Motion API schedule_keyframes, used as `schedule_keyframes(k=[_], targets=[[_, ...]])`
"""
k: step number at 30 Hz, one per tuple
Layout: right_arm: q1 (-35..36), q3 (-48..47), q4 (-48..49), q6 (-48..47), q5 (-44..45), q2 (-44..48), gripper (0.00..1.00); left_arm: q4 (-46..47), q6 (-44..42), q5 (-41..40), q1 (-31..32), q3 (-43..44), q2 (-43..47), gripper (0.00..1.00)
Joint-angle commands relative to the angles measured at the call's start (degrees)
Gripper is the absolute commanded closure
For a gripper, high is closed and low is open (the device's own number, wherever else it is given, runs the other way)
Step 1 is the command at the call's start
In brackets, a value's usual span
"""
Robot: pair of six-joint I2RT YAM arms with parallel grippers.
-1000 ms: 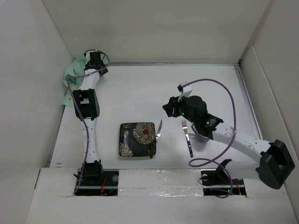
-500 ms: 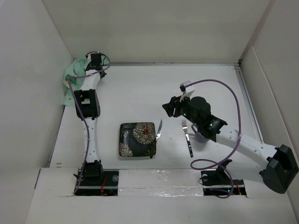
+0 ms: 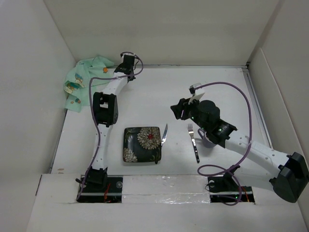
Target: Set the dinner table for one person
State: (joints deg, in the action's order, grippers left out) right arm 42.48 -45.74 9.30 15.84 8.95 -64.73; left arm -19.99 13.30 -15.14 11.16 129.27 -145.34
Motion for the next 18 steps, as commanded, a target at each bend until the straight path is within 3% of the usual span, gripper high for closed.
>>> schedule_keyframes(k=[1,2,5,8,10,11,18], targets=[[0.5,-1.46,1.25,-0.46,2.47,2.24,0.48,-2.68,-2.84,-3.69,-1.58,1.69,5.5,1.0],[0.5,-1.46,1.25,-0.45,2.65,2.15,0.48,-3.04,-3.1,-2.19,-2.27,1.25,5.5,1.0],[0.5,-1.72,1.25,-0.54,1.95,1.54,0.48,-1.29,-2.32,-7.96,-2.28,-2.7,7.26,0.99],[0.5,-1.99,1.42,-0.54,1.07,0.13,0.48,0.74,0.49,-6.41,-5.78,-3.42,8.05,0.58],[0.5,-2.69,0.37,-0.63,0.81,-0.31,0.48,-0.31,1.9,-4.03,-7.37,0.16,6.13,0.54],[0.5,-2.61,0.54,-0.63,0.81,0.13,0.47,-2.66,1.47,-4.37,-8.07,3.76,3.77,0.45],[0.5,-1.9,2.04,-0.54,-0.25,0.13,0.48,-3.83,-2.31,-4.65,-8.6,11.26,-3.98,0.37]])
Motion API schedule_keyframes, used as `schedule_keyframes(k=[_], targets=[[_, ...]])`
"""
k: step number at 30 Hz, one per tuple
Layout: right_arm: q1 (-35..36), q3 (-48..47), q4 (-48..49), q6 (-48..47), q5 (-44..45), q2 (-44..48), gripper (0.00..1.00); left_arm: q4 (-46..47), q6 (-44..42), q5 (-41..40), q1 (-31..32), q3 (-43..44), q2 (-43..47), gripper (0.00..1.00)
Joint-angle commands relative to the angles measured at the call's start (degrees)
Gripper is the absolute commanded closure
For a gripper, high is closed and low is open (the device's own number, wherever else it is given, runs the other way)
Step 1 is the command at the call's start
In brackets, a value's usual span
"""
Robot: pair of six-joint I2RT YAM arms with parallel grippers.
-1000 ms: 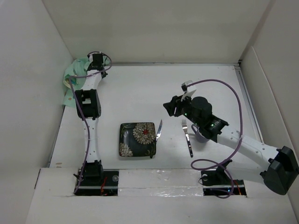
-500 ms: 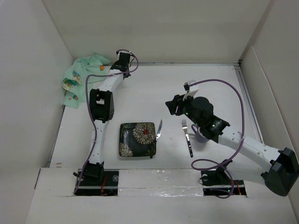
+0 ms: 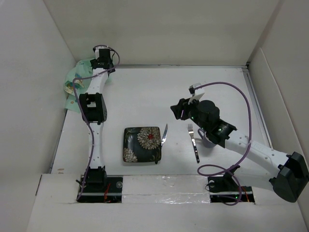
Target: Set the dinner table for one person
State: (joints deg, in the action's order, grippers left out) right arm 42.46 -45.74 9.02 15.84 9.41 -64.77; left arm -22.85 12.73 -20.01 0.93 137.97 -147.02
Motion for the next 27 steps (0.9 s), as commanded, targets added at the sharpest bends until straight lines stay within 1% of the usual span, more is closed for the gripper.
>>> schedule_keyframes(k=[1,4,8,10,11,12,14,15,16,17,18,19,20,21,22,24,27], targets=[[0.52,-1.9,2.5,-0.54,-0.62,0.0,0.48,-1.23,-2.09,1.02,1.1,3.52,-3.7,0.37],[0.52,-2.16,2.24,-0.54,-1.06,-0.53,0.48,-2.46,-4.02,2.69,1.09,5.2,-6.52,0.37],[0.52,-2.17,2.76,-0.28,-1.67,-0.53,0.48,-3.51,-7.98,3.83,1.09,5.2,-8.63,0.36],[1.05,-2.34,2.67,-0.28,-2.11,-0.44,0.47,-4.04,-9.04,3.75,1.09,4.07,-9.33,0.42],[1.05,-2.25,2.59,-0.19,-1.85,-0.18,0.47,-5.0,-9.3,4.97,1.09,4.93,-9.77,0.55],[1.05,-2.17,2.67,-0.28,-1.42,-0.18,0.47,-5.01,-9.3,4.98,1.09,4.94,-9.52,0.55],[1.05,-2.08,2.41,-0.28,-0.98,0.17,0.47,-5.71,-8.78,6.38,1.09,3.71,-8.99,0.64],[1.05,-2.16,2.06,-0.19,-0.62,0.35,0.47,-5.97,-8.43,7.43,1.09,3.27,-8.29,0.66],[1.05,-2.16,1.97,-0.1,-0.53,0.61,0.47,-5.98,-8.16,7.96,1.09,0.66,-7.76,0.69],[1.05,-2.16,1.88,0.07,-0.01,0.96,0.47,-5.28,-7.99,8.32,1.09,-0.76,-7.15,0.74],[1.05,-2.08,1.62,0.25,0.17,1.23,0.47,-5.1,-7.9,8.49,1.09,-2.43,-6.53,0.77],[1.05,-1.99,1.44,0.25,0.17,1.58,0.47,-5.18,-7.64,8.24,1.09,-2.71,-6.7,0.83],[1.05,-1.9,1.44,0.34,0.26,2.1,0.47,-5.71,-6.68,8.15,1.09,-2.8,-6.61,0.93],[1.05,-1.81,1.44,0.34,0.43,2.46,0.47,-5.54,-6.41,11.19,1.09,-3.14,-6.09,0.96],[1.05,-1.55,1.53,0.25,0.61,2.72,0.47,-5.8,-6.06,12.44,1.09,-3.41,-6.0,1.0],[1.05,-1.37,1.36,0.25,1.05,3.16,0.47,-6.33,-4.83,14.82,1.09,-3.67,-5.74,1.0],[1.05,-1.37,1.27,0.25,1.22,3.51,0.47,-5.37,-4.03,15.88,1.09,-6.3,-3.99,1.0]])
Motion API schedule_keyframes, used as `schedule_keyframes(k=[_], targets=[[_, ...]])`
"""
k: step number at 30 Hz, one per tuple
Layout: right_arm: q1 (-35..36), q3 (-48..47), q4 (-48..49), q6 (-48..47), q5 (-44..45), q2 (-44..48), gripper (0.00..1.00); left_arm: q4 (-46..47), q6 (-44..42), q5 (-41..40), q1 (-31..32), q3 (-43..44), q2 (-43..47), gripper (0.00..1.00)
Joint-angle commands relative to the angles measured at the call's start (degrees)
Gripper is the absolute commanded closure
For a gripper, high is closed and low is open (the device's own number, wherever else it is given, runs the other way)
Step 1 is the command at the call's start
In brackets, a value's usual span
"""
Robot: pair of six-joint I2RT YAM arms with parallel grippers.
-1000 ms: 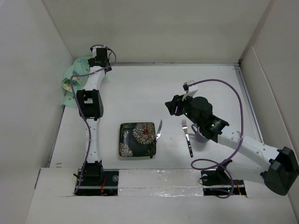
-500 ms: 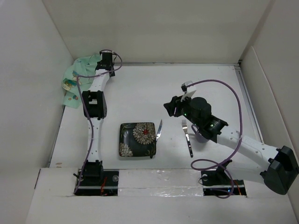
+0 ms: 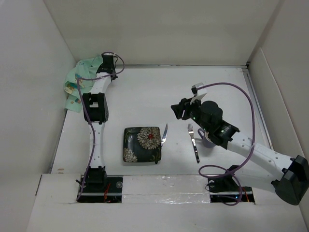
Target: Set the dinner table for one person
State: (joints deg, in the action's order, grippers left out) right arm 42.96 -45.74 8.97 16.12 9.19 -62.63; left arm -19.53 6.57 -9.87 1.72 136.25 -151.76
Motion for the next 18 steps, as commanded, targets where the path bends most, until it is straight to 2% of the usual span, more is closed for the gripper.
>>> schedule_keyframes(k=[1,4,6,11,18], targets=[[0.55,-1.37,1.22,0.05,1.44,1.2,0.47,-8.07,2.31,5.56,0.31,-6.5,1.55,1.0],[0.55,-1.55,1.05,-0.04,0.65,1.02,0.47,-2.99,3.63,4.16,0.31,-12.99,7.17,1.0],[0.55,-1.72,1.05,-0.04,0.57,0.84,0.47,0.36,3.63,6.16,0.31,-15.3,10.68,1.0],[0.55,-1.55,1.22,0.05,0.57,1.2,0.47,-1.48,6.35,16.0,1.36,-12.41,10.0,1.0],[0.55,-1.9,1.14,0.05,1.97,-0.47,0.47,1.42,9.43,24.45,8.91,-11.88,12.1,1.0]])
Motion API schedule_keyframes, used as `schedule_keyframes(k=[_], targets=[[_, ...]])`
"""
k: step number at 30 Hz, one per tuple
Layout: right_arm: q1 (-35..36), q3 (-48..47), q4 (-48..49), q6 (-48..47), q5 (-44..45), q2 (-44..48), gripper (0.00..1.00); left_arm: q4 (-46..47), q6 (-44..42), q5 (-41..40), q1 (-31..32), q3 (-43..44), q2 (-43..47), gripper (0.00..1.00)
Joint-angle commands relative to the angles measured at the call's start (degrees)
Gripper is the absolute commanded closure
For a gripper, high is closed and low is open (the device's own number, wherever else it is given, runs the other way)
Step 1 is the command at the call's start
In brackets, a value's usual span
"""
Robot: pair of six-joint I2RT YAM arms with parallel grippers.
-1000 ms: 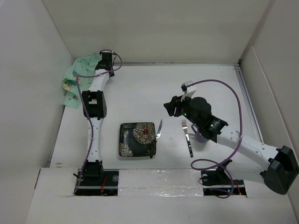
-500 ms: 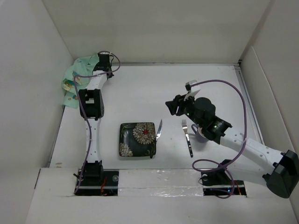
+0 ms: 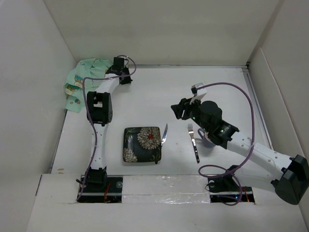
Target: Set the dinner table for one person
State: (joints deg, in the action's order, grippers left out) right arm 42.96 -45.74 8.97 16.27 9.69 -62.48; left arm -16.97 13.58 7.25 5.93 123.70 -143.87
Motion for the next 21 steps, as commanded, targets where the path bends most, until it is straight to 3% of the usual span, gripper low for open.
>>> schedule_keyframes(k=[1,5,7,8,10,12,21], targets=[[0.55,-1.99,1.05,-0.1,1.38,-0.8,0.47,-0.87,2.76,7.08,6.35,0.67,4.74,1.0],[0.55,-2.08,0.61,-0.01,1.55,-0.63,0.47,4.73,4.43,-6.58,6.56,-5.29,10.53,0.98],[0.55,-2.08,0.52,-0.19,1.99,-0.19,0.46,5.72,6.01,-10.58,4.36,-8.12,13.09,0.76],[0.55,-2.08,0.43,-0.19,1.91,-0.19,0.47,5.11,6.19,-12.41,2.09,-8.38,13.27,0.59],[0.55,-1.99,0.26,-0.19,1.56,-0.01,0.47,3.27,5.32,-14.44,0.31,-6.81,12.22,0.49],[0.55,-2.08,0.43,-0.19,1.38,0.08,0.47,-0.42,4.09,-17.69,-2.31,-4.19,9.77,0.47],[0.55,-2.08,0.34,-0.19,1.73,-0.36,0.47,-5.88,1.8,-24.47,-3.47,4.25,1.5,0.36]])
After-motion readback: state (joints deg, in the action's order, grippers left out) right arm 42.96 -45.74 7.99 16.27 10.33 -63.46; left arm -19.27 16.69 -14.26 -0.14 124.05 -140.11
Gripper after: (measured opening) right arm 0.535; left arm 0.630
